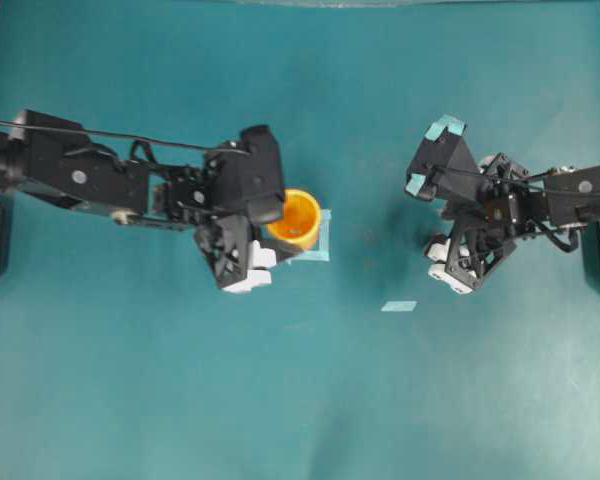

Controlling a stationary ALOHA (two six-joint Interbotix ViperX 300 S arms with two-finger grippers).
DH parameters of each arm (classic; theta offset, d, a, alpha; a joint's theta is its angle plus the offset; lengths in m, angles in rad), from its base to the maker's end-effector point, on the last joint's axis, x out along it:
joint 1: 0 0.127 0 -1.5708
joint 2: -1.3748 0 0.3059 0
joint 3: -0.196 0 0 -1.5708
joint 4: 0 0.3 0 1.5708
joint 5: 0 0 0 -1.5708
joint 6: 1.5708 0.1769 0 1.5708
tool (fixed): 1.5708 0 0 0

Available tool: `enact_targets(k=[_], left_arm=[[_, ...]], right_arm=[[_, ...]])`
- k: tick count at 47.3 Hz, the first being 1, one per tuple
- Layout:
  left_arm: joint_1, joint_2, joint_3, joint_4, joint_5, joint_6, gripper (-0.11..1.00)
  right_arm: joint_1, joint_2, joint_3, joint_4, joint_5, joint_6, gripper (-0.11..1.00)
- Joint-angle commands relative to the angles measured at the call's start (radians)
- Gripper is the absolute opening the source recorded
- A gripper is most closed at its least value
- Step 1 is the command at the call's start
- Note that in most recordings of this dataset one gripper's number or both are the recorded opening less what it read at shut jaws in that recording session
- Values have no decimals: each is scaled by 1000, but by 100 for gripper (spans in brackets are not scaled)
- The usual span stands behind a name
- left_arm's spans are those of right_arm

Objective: Hold the block with right arm and the cup with left arm, then put the block into the cup.

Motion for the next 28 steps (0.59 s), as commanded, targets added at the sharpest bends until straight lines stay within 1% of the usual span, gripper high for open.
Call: enact_targets(k=[1,9,28], left_arm=[[-20,0,-54,3,15,2,67],[-32,20,-97,5,46,3,67],[-32,23,-103,5,46,3,67]], right_arm=[[12,-9,-12,12,-9,2,68],[23,2,9,17,-29,3,68],[23,61,38,12,-97,3,66]])
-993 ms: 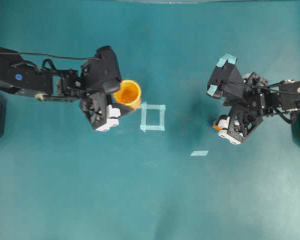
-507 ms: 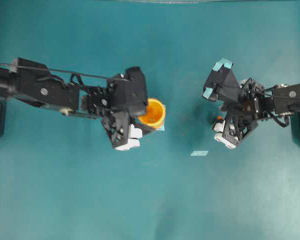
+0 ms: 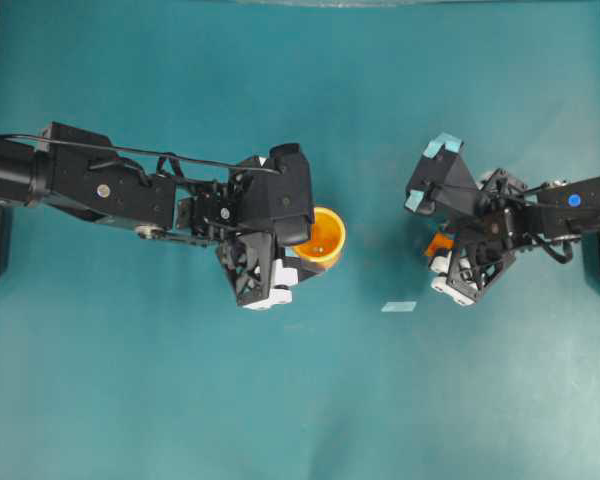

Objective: Hold the block with right arm and the cup with left arm, then put the block into the cup.
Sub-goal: 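Lift the cup with the left gripper and the cube with the right, then bring the held cube over the cup opening toward the left gripper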

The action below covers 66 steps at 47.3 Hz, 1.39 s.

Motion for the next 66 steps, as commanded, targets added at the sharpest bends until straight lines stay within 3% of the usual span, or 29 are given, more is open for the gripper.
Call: enact_targets(k=[1,12,22,28,42,66], left_arm=[[-2,-14,-23,2,-5,3,67],[-3,-15,-20,3,-5,5,67],[-2,-15,-18,3,-3,6,67],[-3,-15,-17,3,8,6,67],[-3,-15,-17,3,78,29,67],[-3,-14,-23,3,86,51,67]], right_arm=[[3,-8,-5,-2,-18,0,66],[3,0,-2,-23,-40,-2,61],[3,-12,-29,-29,-80,-3,40],[3,-61,-84,-37,-110,-26,40],[3,-149,-216,-104,-109,-78,40],[3,-61,-339,-164,-186,-86,40]])
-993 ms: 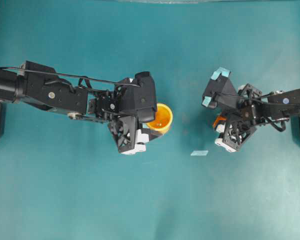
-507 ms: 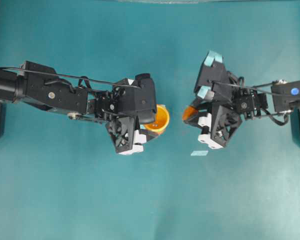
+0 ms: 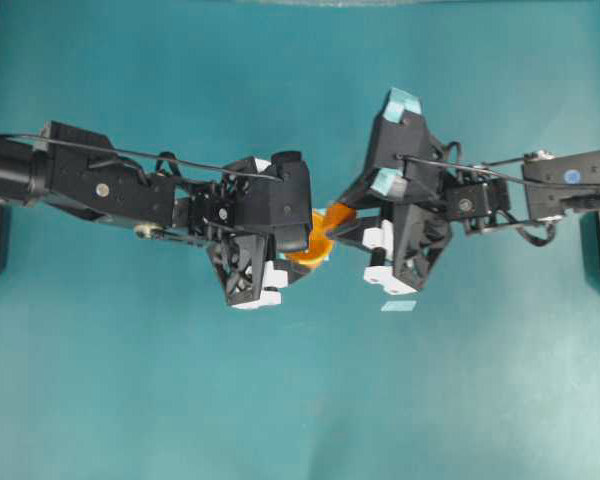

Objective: Hold the block with right arm and the cup with left arm, then put the block into the cup.
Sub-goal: 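Bring the held cube over the cup opening toward the left gripper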

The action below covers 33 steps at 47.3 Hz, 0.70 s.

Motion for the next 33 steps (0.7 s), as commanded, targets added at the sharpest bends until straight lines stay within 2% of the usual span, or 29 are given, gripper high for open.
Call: enact_targets(k=[1,13,27,30,33], left_arm=[[-5,-14,-23,3,-5,5,67],[-5,-14,-23,3,-6,5,67],[-3,-14,-23,3,-6,5,67],[-3,-14,-21,3,-6,5,67],[-3,-14,-21,3,-6,5,67]], right_arm=[[3,3,-46,-12,-28,0,40],[3,44,-100,-35,-34,0,40],[3,46,-101,-35,-29,2,41],[3,46,-103,-35,-29,3,45],[5,48,-101,-35,-26,2,57]])
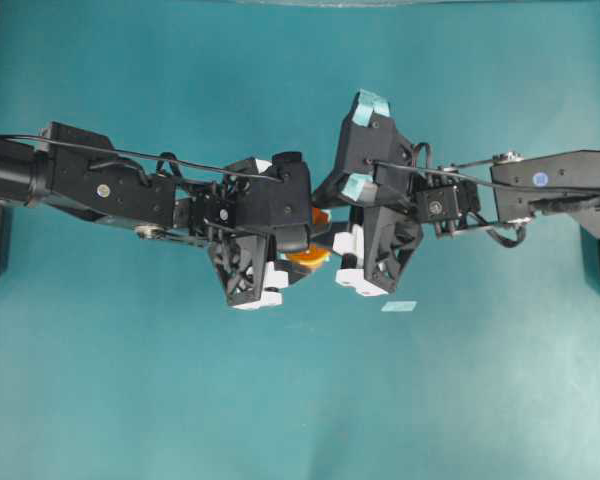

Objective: Hold the block with right arm and the cup with left arm, then put the block into the cup.
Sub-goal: 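Bring the held cube over the cup opening toward the left gripper, then open the right gripper to drop the cube into the cup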

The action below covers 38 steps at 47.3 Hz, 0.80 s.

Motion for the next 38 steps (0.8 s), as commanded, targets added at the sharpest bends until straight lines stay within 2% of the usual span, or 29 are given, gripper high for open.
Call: enact_targets(k=[1,6,38], left_arm=[[-5,-14,-20,3,-3,5,67],[-3,-14,-20,3,-3,5,67],[-5,-14,-20,3,-5,5,67]], right_arm=[[3,-15,-25,-3,-3,2,59],[5,-15,-25,-2,-3,0,64],[5,-15,-26,-2,5,2,63]])
